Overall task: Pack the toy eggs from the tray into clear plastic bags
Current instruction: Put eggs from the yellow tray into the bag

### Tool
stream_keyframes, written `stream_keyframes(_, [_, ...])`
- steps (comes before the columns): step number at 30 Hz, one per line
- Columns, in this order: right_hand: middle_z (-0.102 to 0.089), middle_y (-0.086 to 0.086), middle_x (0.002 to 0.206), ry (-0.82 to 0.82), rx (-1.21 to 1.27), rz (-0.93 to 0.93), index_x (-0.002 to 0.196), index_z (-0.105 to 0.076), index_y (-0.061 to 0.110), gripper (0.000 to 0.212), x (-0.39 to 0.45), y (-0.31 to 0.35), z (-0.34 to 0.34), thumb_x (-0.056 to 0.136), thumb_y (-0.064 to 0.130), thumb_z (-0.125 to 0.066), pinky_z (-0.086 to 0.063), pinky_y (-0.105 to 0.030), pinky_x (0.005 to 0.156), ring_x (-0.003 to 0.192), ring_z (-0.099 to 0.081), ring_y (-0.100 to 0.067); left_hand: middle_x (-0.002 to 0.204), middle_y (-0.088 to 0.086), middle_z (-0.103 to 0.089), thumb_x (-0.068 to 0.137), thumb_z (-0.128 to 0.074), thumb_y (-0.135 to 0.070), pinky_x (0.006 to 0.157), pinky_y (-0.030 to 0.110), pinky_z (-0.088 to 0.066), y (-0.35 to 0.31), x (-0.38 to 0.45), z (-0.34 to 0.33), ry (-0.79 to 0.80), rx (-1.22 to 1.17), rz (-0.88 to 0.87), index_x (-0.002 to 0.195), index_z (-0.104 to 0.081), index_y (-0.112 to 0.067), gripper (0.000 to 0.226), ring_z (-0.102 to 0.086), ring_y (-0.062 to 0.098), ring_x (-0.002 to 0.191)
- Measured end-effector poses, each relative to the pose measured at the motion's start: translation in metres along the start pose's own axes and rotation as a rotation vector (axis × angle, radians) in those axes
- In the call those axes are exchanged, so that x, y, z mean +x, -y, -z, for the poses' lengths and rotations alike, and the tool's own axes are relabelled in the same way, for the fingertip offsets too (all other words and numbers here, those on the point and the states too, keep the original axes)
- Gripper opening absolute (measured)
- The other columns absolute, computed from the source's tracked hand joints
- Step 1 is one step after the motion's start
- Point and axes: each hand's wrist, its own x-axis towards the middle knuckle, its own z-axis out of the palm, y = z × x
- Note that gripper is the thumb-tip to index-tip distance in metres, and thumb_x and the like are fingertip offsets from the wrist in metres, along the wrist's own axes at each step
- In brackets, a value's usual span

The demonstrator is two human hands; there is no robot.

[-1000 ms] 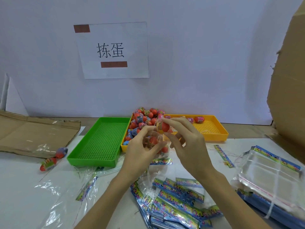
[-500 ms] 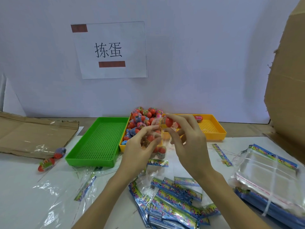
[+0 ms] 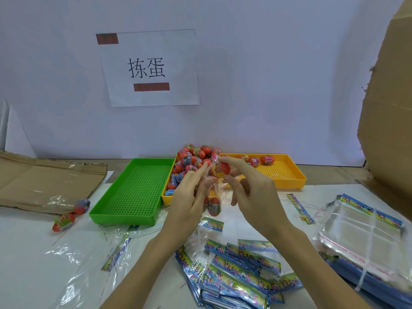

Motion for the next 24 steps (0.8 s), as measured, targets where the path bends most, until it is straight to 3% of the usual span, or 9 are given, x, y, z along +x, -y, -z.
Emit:
stream_keyframes(3, [-0.058,0.015,0.106,0.055,-0.007,0.014,0.137,-0.064,0.025,0.036,0.0019,-0.0012,0.0014,0.103,0.016,-0.061,-0.047,-0.009,0.065,0.068,-0.060,-0.001,0.126,-0.003,-0.058,0.105,-0.047,-0.042,0.105,0.020,-0.041,-0.0011,0.0015,0.0014,-0.006,0.025,0.025,0.159,-0.043,-0.019,0.059,-0.053,0.007,0.120])
stream_keyframes(6, [-0.058,0.008,0.110,0.094,-0.018,0.036,0.138,-0.064,0.023,0.037,0.0024,-0.0025,0.0014,0.103,0.012,-0.061,-0.044,-0.006,0.064,0.072,-0.063,-0.004,0.125,0.001,-0.057,0.103,-0.049,-0.041,0.103,0.017,-0.041,-0.0029,0.0019,0.0019,-0.002,0.039,0.017,0.160,-0.041,-0.014,0.063,-0.054,0.009,0.119])
stream_keyframes(11, [-0.057,0.009,0.110,0.113,-0.002,0.059,0.141,-0.062,0.026,0.037,0.0003,-0.0021,-0.0008,0.104,0.020,-0.060,-0.044,-0.007,0.063,0.070,-0.063,-0.006,0.126,0.000,-0.057,0.103,-0.051,-0.040,0.105,0.020,-0.043,-0.0027,0.0022,0.0023,-0.024,0.037,0.015,0.159,-0.041,-0.013,0.063,-0.054,0.008,0.120])
stream_keyframes(14, [-0.061,0.015,0.107,0.089,-0.026,0.047,0.144,-0.056,0.030,0.042,0.0001,-0.0011,-0.0024,0.102,0.028,-0.063,-0.045,-0.007,0.062,0.065,-0.064,-0.007,0.117,-0.011,-0.054,0.104,-0.053,-0.039,0.103,0.020,-0.043,-0.0029,0.0017,0.0015,-0.046,0.031,0.009,0.158,-0.044,-0.017,0.059,-0.053,0.008,0.113])
stream_keyframes(19, [-0.058,0.014,0.113,0.127,-0.056,0.014,0.129,-0.060,0.030,0.032,-0.0012,-0.0020,-0.0050,0.099,0.043,-0.062,-0.046,-0.010,0.061,0.070,-0.063,-0.008,0.140,-0.010,-0.060,0.104,-0.056,-0.044,0.112,0.045,-0.048,-0.0077,0.0002,0.0002,-0.020,-0.122,0.079,0.150,-0.051,-0.030,0.049,-0.056,0.013,0.133])
stream_keyframes(21, [-0.052,0.012,0.119,0.156,-0.081,-0.002,0.126,-0.063,0.032,0.030,-0.0010,-0.0027,-0.0042,0.099,0.045,-0.061,-0.049,-0.013,0.064,0.071,-0.062,-0.008,0.136,-0.003,-0.063,0.102,-0.059,-0.041,0.106,0.057,-0.052,-0.0089,-0.0005,-0.0004,-0.009,-0.191,0.130,0.149,-0.053,-0.028,0.049,-0.061,0.025,0.130])
stream_keyframes(24, [-0.054,0.009,0.120,0.158,-0.082,-0.008,0.116,-0.069,0.025,0.022,-0.0003,-0.0050,-0.0034,0.099,0.039,-0.065,-0.046,-0.011,0.064,0.069,-0.061,-0.006,0.121,-0.002,-0.067,0.102,-0.062,-0.038,0.101,0.057,-0.055,-0.0089,-0.0011,-0.0009,-0.010,-0.228,0.158,0.143,-0.058,-0.028,0.042,-0.066,0.024,0.116])
